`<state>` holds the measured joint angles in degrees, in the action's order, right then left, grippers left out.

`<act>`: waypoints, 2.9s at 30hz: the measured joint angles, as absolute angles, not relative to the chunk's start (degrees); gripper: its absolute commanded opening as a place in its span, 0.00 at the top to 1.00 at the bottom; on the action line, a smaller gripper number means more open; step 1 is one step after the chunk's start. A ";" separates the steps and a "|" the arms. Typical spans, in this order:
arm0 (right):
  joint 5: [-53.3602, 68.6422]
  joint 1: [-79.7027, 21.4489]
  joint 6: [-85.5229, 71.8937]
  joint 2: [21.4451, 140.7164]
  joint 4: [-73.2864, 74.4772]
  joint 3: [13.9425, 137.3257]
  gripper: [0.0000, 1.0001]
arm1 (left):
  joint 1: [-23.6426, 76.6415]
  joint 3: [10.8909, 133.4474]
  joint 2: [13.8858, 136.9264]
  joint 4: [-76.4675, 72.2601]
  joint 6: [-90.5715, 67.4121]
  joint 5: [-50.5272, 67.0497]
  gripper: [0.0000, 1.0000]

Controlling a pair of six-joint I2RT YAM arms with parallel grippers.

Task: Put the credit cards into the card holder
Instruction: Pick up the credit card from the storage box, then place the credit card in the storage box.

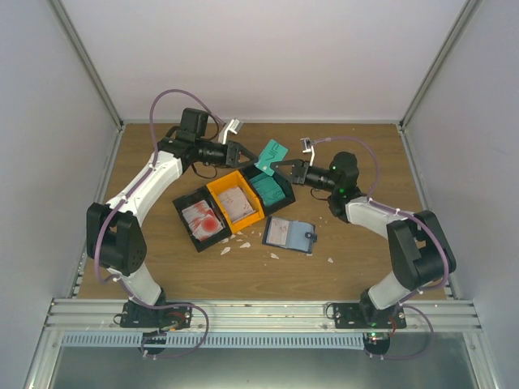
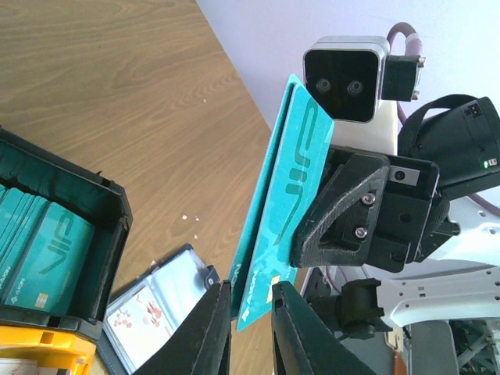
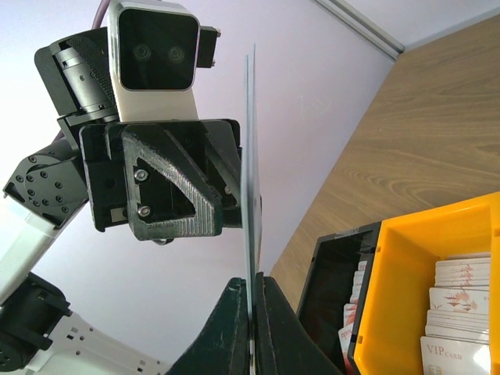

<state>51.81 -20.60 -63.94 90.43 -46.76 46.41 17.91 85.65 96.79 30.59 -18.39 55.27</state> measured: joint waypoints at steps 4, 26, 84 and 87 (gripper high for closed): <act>52.69 -20.56 -63.94 90.32 -46.78 46.41 1.00 | 17.89 85.65 96.79 30.65 -18.22 54.50 0.81; 56.12 -20.53 -65.04 89.45 -47.59 46.41 1.00 | 18.35 85.49 96.79 31.88 -15.40 54.70 0.76; 36.91 -19.16 -40.77 68.84 -6.42 32.42 1.00 | 31.05 94.91 114.93 42.76 -3.40 23.90 1.00; 36.45 -19.16 -40.77 68.27 -6.15 32.03 1.00 | 31.14 96.03 115.66 42.98 -3.36 21.63 0.99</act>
<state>36.45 -19.16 -40.77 68.27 -6.15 32.03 31.14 96.03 115.66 42.98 -3.36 21.63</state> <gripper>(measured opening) 0.009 0.021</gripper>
